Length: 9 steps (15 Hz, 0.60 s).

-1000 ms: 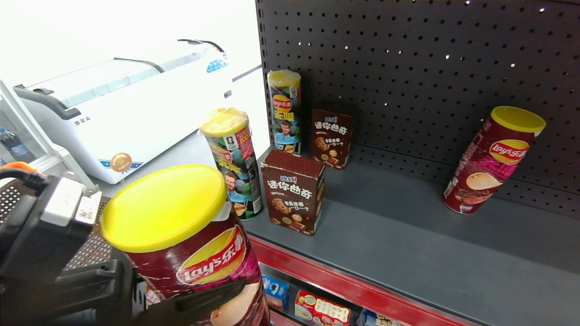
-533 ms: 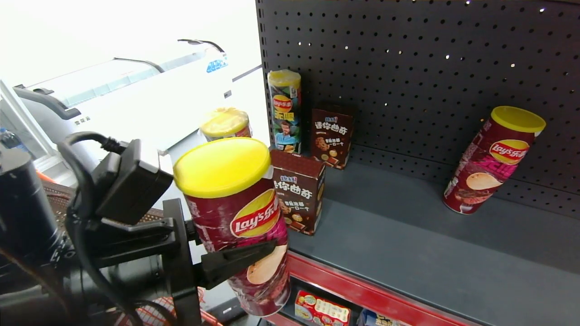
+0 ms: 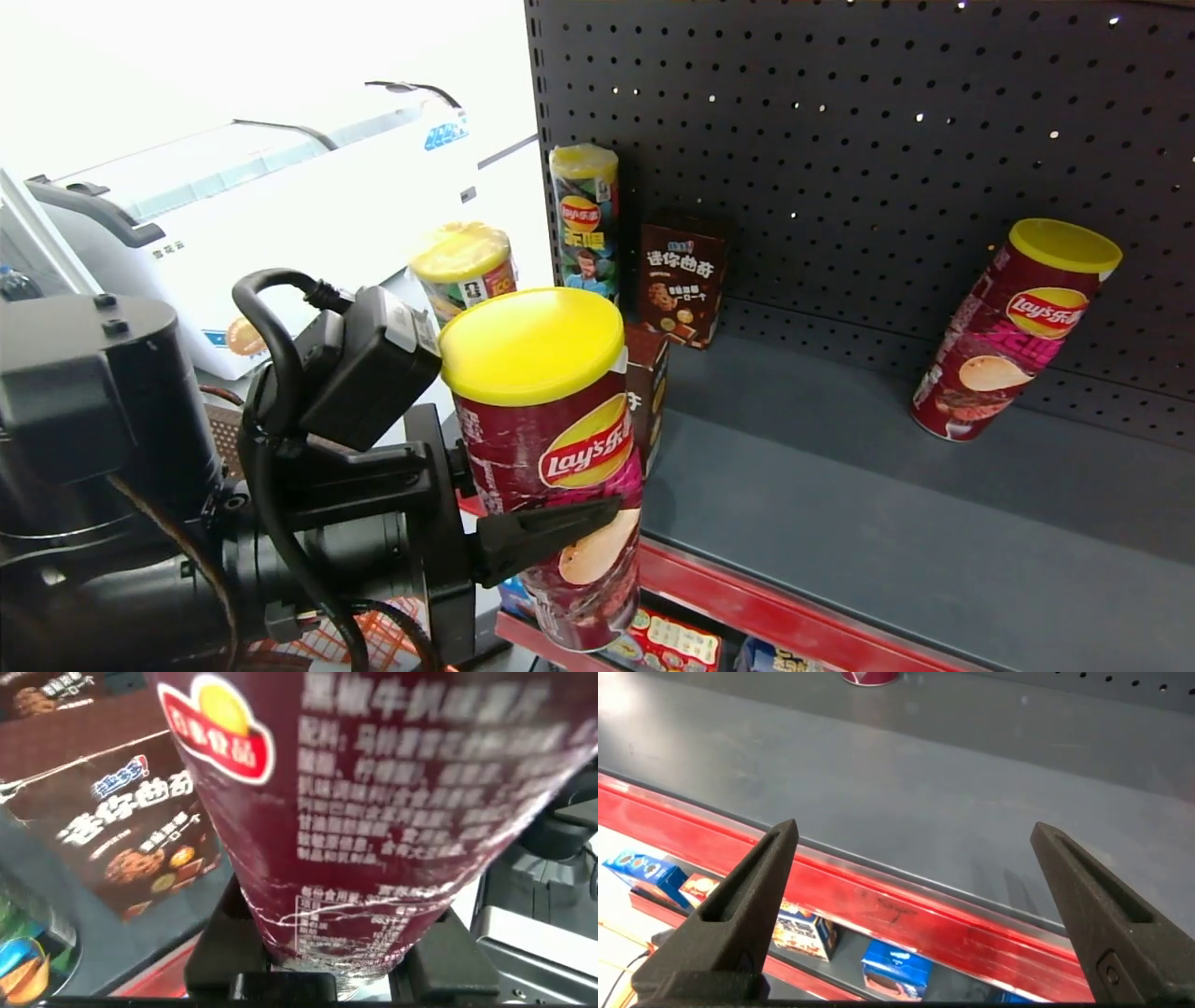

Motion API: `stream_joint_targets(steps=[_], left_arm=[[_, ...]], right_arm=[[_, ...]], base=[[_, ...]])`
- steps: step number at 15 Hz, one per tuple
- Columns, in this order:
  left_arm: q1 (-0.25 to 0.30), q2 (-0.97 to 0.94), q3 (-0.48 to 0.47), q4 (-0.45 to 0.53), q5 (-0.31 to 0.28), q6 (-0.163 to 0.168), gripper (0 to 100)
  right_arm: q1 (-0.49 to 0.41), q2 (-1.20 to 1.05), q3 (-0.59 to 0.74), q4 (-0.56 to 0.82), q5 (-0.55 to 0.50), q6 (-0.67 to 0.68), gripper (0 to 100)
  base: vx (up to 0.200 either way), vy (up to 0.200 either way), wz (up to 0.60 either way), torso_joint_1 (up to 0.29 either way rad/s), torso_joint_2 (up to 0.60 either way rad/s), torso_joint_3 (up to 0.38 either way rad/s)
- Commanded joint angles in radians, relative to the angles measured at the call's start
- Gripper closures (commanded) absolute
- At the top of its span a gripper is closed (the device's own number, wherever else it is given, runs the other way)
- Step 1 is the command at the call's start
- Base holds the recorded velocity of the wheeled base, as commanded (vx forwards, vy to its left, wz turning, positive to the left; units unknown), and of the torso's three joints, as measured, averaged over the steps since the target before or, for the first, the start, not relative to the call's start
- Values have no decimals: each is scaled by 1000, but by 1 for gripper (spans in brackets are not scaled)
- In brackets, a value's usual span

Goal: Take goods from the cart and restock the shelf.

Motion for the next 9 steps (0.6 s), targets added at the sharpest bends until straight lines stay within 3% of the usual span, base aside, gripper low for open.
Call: stream_joint_targets(steps=[1, 7, 9], left_arm=[[-2, 7, -6, 0, -1, 0, 100], [-2, 2, -9, 0, -1, 0, 100], [-2, 1, -7, 0, -1, 0, 100]], right_arm=[[0, 1, -1, -1, 0, 0, 0], [0, 1, 1, -1, 0, 0, 0], [0, 1, 1, -1, 0, 3, 0]], base=[[0, 0, -600, -2, 7, 2], [0, 0, -600, 1, 1, 3], [0, 0, 0, 0, 0, 0]])
